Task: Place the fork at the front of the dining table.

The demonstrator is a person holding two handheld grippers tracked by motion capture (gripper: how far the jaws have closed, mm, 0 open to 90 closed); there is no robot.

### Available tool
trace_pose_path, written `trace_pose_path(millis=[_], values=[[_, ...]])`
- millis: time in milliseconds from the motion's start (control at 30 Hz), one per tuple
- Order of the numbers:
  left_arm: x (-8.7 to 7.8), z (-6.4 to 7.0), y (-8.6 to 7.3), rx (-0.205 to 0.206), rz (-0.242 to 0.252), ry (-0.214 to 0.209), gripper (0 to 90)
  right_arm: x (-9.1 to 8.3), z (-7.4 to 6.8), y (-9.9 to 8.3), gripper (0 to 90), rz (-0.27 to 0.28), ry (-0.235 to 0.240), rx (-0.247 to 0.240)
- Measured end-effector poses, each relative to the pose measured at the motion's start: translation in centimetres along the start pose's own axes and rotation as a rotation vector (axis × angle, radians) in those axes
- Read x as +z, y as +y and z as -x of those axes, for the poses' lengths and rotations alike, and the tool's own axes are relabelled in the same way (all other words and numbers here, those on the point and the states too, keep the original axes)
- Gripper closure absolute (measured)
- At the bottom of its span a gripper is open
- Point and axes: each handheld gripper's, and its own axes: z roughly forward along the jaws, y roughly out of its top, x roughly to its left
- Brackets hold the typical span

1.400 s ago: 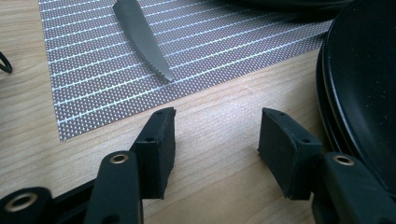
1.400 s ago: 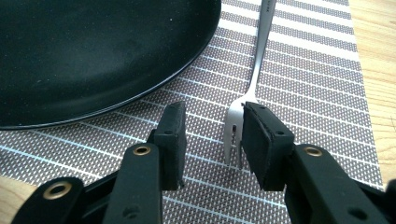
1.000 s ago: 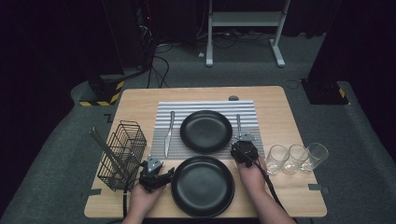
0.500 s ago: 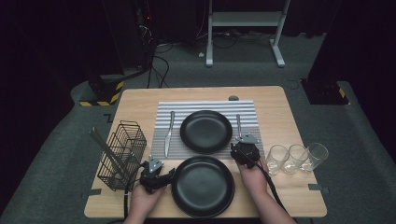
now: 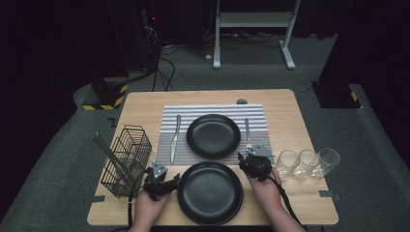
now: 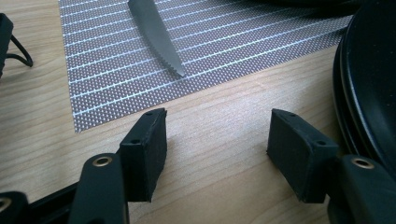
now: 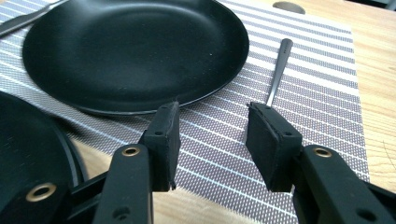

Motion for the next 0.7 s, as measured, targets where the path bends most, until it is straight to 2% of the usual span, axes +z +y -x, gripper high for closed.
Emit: trace_pose_path(millis=[333,700], values=[[-0.1,0.0,-0.1,-0.016,-0.001,0.018,34.5,-1.7,-0.1,-0.5,49.6,0.030,0.063,-0.020],[-0.1,0.0,-0.1,-0.026,-0.005,0.027,31.8,-3.0,0.1,-0.8,48.3,0.050,0.091,-0.040]])
